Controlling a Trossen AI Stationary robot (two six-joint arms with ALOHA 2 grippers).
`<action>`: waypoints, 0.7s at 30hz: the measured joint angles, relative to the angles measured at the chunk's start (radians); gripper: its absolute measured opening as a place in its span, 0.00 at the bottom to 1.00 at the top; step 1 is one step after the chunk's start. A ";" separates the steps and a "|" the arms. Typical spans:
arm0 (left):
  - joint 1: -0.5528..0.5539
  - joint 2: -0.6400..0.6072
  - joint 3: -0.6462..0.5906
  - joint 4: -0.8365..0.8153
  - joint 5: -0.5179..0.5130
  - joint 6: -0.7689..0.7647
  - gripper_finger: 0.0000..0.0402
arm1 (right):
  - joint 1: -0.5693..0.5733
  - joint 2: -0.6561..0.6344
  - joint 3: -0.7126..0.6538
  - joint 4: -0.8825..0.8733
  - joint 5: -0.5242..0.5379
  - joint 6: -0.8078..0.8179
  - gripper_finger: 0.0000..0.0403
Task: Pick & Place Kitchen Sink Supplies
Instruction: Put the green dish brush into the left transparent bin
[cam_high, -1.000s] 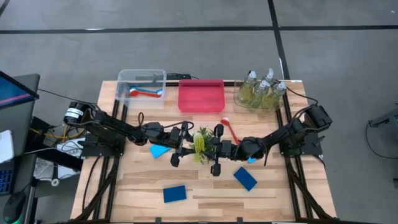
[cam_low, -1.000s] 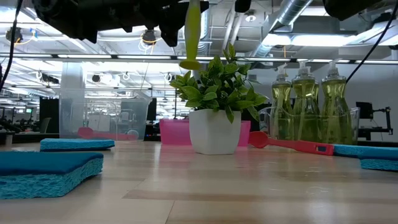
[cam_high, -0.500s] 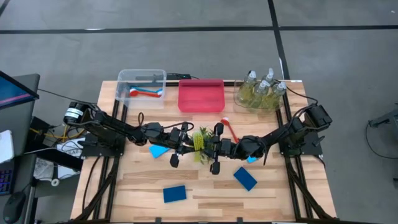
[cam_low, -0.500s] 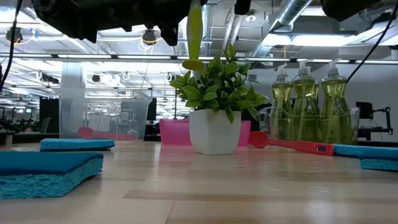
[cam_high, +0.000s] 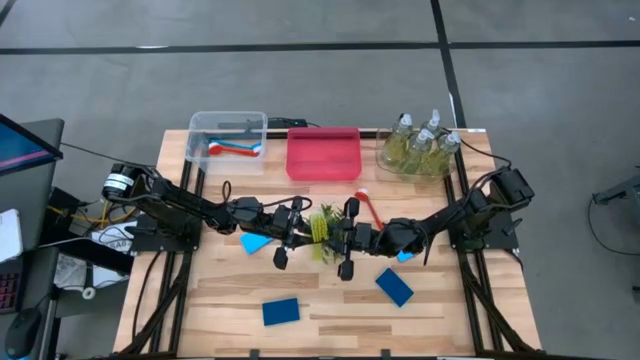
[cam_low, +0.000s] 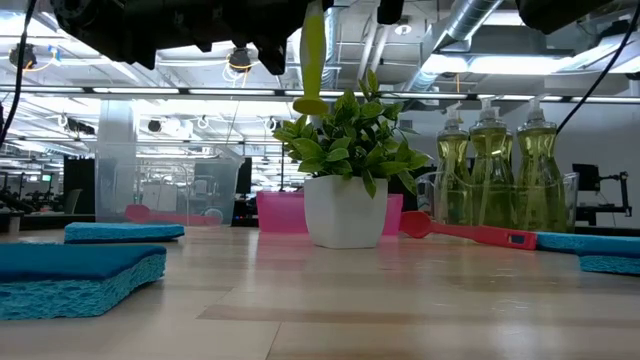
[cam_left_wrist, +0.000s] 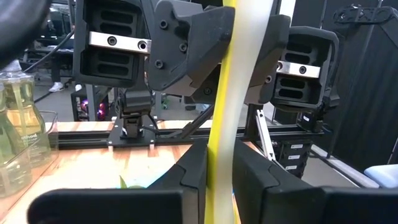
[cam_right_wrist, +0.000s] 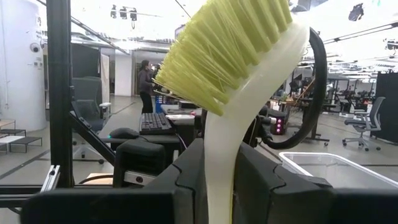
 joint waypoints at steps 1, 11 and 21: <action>0.000 0.000 0.000 0.000 0.000 0.000 0.13 | 0.000 0.000 0.000 0.000 0.000 0.000 0.16; 0.000 0.000 0.000 -0.001 0.000 -0.002 0.12 | 0.000 0.000 0.000 -0.001 0.001 0.000 0.16; 0.000 0.000 0.000 -0.001 0.000 -0.002 0.13 | 0.000 0.000 0.000 -0.003 0.001 0.000 0.16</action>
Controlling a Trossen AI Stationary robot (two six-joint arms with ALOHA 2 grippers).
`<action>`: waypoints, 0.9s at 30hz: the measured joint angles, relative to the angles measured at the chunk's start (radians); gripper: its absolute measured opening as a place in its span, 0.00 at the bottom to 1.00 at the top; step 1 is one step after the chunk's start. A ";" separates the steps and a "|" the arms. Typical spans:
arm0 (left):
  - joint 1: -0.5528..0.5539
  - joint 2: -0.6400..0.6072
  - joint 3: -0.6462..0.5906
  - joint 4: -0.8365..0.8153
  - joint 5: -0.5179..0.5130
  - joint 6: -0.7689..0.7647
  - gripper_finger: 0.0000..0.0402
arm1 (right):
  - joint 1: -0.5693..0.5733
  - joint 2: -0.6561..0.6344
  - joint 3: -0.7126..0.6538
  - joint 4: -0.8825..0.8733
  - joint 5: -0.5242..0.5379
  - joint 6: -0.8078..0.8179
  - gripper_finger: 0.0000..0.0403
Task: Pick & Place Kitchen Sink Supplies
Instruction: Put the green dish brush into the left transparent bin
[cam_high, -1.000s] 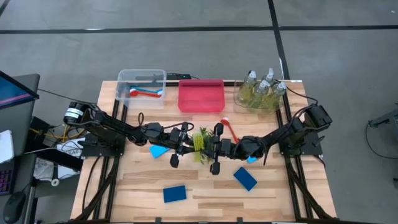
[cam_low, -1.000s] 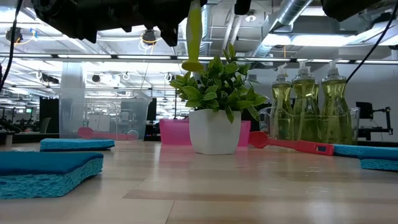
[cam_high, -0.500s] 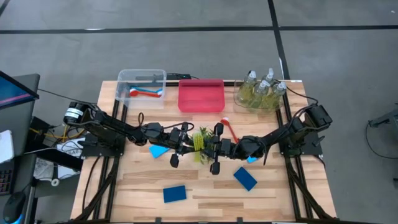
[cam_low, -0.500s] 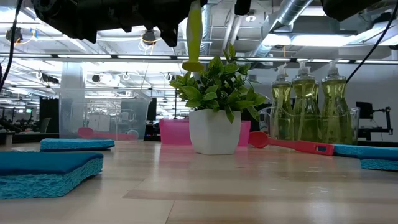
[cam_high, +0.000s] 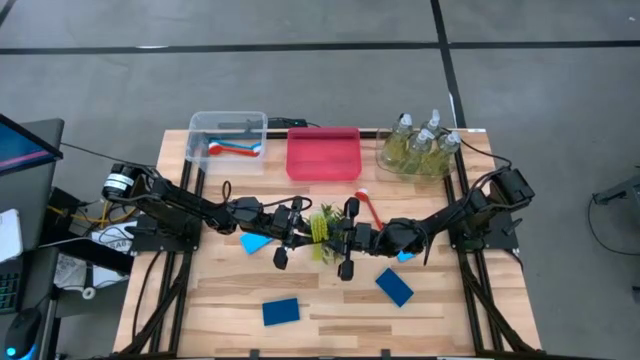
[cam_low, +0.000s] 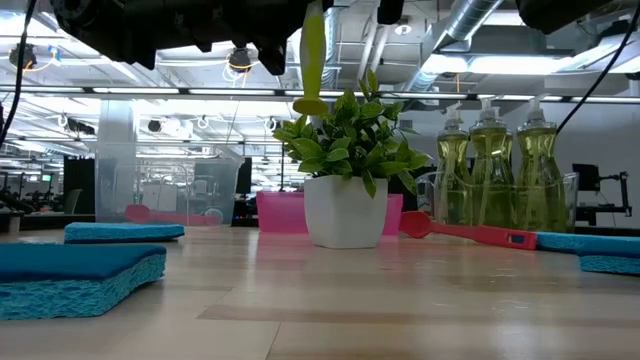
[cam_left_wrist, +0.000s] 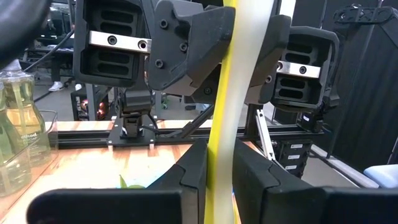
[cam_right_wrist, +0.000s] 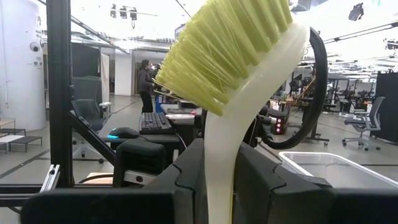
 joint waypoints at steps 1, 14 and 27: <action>0.000 0.000 0.000 0.000 0.000 0.000 0.13 | 0.000 0.000 0.000 0.000 0.000 0.000 0.16; 0.000 0.000 -0.001 0.001 0.000 -0.028 0.13 | 0.002 -0.001 0.000 -0.017 0.002 0.000 0.17; 0.001 -0.049 -0.002 -0.010 -0.005 -0.038 0.13 | 0.003 -0.116 0.000 -0.268 -0.003 0.066 0.36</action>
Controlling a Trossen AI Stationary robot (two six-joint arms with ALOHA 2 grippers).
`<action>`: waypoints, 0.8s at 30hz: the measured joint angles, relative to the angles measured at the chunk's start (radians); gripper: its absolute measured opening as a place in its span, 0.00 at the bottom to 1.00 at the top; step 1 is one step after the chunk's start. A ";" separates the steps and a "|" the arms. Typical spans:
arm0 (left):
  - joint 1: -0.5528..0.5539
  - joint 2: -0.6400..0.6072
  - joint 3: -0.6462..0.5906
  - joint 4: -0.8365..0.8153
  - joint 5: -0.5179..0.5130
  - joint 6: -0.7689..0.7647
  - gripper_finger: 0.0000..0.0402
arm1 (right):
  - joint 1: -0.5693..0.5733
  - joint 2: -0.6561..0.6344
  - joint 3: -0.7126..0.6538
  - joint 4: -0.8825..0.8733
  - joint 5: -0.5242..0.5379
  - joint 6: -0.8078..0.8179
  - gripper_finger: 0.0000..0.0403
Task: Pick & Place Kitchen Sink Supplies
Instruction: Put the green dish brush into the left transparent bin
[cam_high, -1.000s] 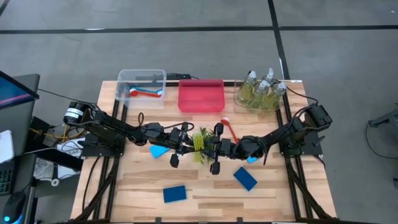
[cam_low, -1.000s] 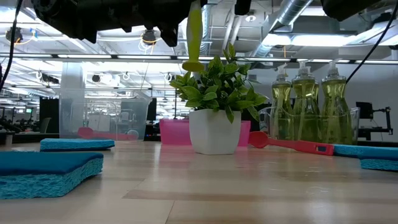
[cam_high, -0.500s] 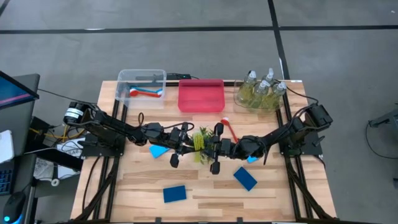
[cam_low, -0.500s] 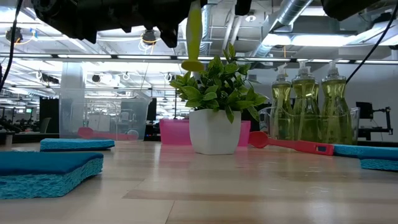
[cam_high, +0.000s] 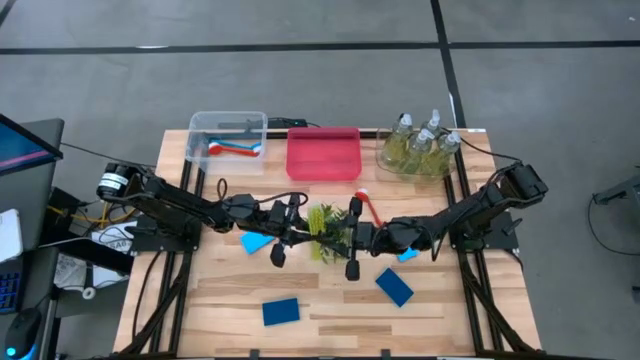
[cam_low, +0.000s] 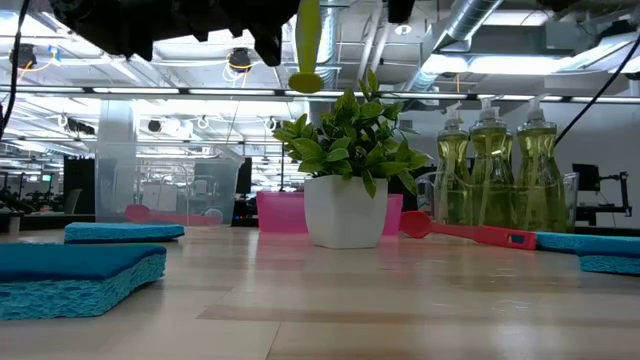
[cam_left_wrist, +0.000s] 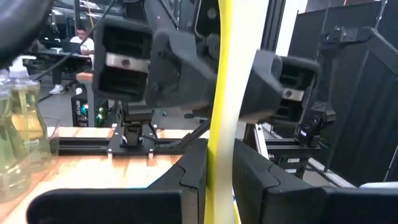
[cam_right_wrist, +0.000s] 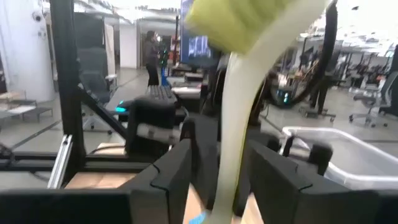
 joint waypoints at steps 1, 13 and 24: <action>0.000 -0.011 0.000 -0.014 0.000 0.001 0.13 | 0.000 -0.012 0.000 -0.023 -0.001 0.005 0.37; -0.001 -0.217 -0.093 -0.069 -0.013 0.008 0.13 | 0.052 -0.114 0.000 -0.180 0.002 -0.006 0.47; 0.000 -0.451 -0.219 -0.072 -0.142 0.043 0.13 | 0.084 -0.171 0.000 -0.268 0.005 -0.006 0.45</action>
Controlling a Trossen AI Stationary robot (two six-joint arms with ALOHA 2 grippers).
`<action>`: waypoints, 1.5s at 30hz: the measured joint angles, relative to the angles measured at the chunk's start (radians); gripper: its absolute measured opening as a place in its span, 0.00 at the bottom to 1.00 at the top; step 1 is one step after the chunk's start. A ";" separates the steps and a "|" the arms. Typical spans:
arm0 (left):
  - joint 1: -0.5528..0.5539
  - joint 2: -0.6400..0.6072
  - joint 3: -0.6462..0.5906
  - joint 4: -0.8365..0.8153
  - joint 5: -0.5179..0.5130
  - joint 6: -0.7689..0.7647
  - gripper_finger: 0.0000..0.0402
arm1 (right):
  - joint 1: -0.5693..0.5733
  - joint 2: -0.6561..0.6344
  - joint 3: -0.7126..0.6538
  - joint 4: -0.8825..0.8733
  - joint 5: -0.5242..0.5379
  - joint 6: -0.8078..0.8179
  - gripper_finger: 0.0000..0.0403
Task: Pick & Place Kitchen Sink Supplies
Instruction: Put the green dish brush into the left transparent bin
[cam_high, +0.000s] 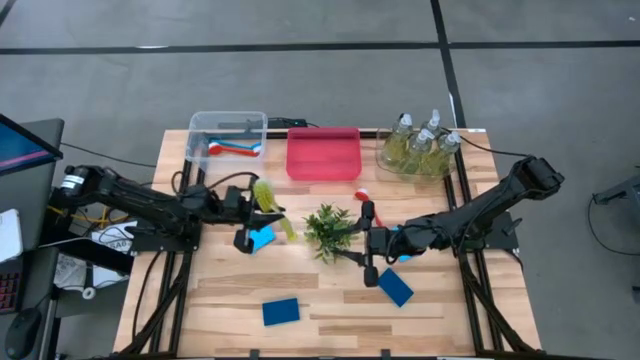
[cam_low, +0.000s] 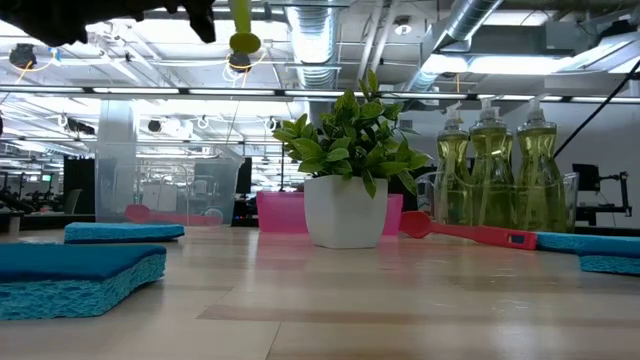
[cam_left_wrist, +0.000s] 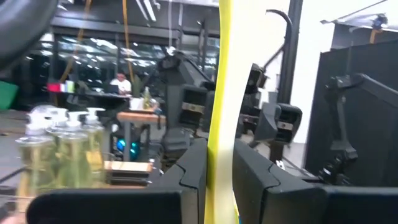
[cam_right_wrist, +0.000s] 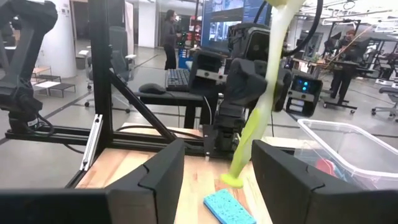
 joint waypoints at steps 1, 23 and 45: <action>0.000 -0.015 -0.008 -0.002 -0.012 0.004 0.13 | 0.000 0.000 0.000 -0.004 0.000 0.000 0.44; 0.013 -0.084 -0.045 -0.016 -0.070 0.025 0.14 | -0.001 0.000 0.000 -0.035 0.000 0.000 0.33; 0.013 -0.084 -0.045 -0.020 -0.074 0.025 0.14 | -0.013 -0.034 0.000 -0.213 0.053 0.037 0.29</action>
